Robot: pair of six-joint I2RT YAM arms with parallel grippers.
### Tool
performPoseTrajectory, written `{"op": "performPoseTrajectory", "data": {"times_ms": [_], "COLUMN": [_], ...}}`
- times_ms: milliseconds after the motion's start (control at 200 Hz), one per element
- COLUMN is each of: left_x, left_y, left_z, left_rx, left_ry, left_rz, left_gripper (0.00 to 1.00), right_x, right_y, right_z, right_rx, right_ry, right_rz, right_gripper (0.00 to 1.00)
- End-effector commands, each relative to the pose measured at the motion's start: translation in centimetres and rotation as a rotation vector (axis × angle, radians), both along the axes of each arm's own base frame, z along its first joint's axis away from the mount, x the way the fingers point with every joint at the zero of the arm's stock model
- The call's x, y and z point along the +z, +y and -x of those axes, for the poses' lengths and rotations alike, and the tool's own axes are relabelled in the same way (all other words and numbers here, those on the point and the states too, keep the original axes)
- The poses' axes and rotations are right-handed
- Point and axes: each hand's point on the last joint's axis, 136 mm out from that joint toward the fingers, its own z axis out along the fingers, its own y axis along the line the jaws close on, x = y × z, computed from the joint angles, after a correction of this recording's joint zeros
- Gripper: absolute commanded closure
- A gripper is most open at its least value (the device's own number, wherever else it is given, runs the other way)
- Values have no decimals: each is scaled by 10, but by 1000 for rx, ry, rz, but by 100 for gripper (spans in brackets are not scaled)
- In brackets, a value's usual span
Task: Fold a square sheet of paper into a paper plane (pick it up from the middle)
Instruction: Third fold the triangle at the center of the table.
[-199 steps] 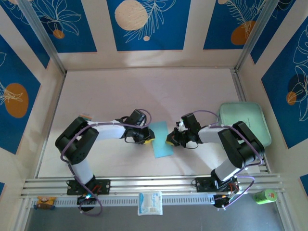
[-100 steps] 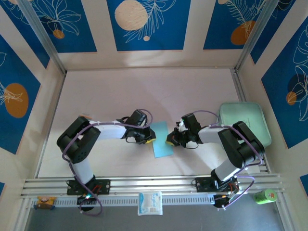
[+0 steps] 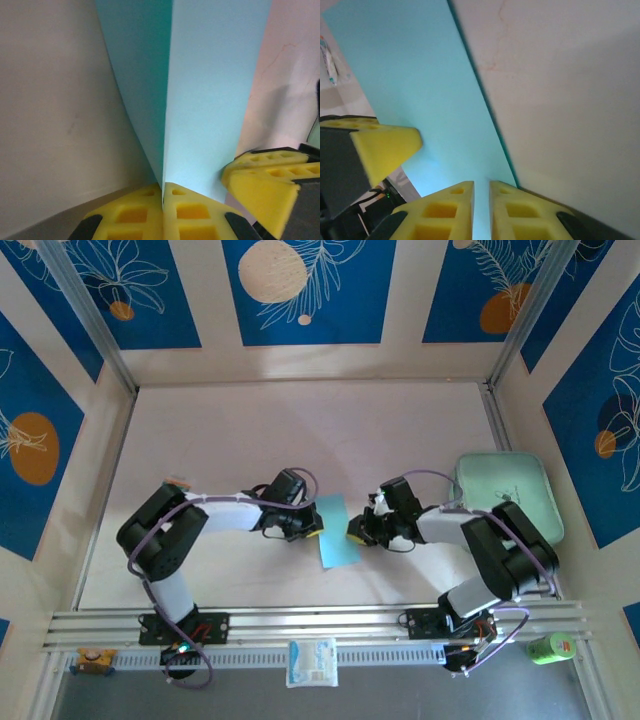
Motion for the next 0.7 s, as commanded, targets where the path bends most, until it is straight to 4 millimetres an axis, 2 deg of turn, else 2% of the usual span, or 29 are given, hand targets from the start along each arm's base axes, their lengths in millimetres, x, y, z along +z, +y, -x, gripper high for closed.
{"op": "performPoseTrajectory", "data": {"times_ms": [0,175,290,445,545,695], "left_x": [10,18,21,27,31,37], "left_y": [6,5,3,2,3,4], "left_z": [1,1,1,-1,-1,-2], "left_rx": [5,-7,-7,-2,1,1], "left_ry": [-9,-13,-3,16,34,44], "left_rz": [14,45,76,116,139,162], "left_gripper": [100,100,100,100,100,100], "right_x": [21,66,87,89,91,80], "right_y": [-9,-16,-3,23,43,58], "right_z": [1,-1,5,24,41,66], "right_rx": [4,-5,72,255,402,625], "right_ry": [-82,-231,-338,-585,-841,-1082], "right_rz": [39,76,69,189,245,365], "right_gripper": [82,65,60,55,50,47]}}
